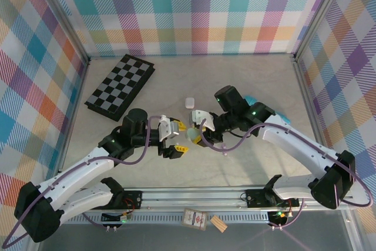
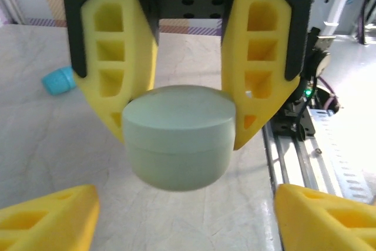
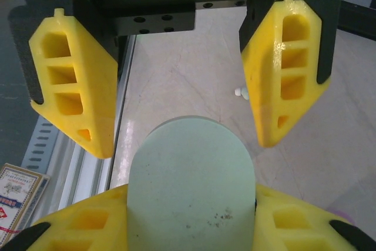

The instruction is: Insert the wireless bluetooth earbuds into the charging case

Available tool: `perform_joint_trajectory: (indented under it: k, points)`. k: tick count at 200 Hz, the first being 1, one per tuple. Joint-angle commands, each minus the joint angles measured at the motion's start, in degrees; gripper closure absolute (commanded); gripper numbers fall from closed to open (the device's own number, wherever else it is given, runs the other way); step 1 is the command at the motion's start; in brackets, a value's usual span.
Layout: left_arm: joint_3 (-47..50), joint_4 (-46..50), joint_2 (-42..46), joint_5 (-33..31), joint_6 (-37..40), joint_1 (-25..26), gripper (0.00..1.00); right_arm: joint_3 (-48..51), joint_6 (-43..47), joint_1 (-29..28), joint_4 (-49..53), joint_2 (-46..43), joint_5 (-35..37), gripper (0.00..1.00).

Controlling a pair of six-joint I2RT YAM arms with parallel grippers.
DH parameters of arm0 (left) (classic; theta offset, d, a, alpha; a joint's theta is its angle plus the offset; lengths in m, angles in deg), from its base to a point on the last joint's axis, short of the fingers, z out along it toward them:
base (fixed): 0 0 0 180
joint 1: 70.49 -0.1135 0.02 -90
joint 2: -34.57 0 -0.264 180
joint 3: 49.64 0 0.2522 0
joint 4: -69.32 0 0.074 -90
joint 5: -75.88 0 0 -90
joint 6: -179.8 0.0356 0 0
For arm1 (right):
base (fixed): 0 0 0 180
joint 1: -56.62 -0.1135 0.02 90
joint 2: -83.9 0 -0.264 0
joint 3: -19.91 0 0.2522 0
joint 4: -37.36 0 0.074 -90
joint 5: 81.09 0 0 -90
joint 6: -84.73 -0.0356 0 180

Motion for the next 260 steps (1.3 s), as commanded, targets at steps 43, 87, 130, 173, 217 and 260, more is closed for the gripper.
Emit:
perform_joint_trajectory:
  k: [43,87,130,173,217,260]
  points:
    - [-0.53,-4.61,-0.51,5.11,-2.16,0.59,0.44,-2.78,1.64,-2.07,-1.45,2.83,-0.85,0.67]
    - [-0.25,-5.48,-0.87,5.47,-2.89,0.59,0.55,-2.57,1.56,-2.57,-2.41,3.19,0.61,0.67]
    - [-0.35,-6.04,-1.02,5.77,-3.28,0.59,0.62,-2.25,1.78,-2.71,-2.07,3.19,2.23,0.67]
    - [-0.18,-7.01,-1.23,6.76,-3.83,0.59,0.69,-1.83,1.64,-2.79,-3.09,2.75,3.01,0.62]
    - [0.64,-5.72,-0.46,5.82,-2.44,0.59,0.69,-0.53,1.73,-2.54,-3.38,1.07,4.61,0.51]
    - [0.63,-5.6,-0.18,5.34,-1.93,0.5,0.69,0.73,1.91,-1.41,-2.28,-0.58,5.77,0.48]
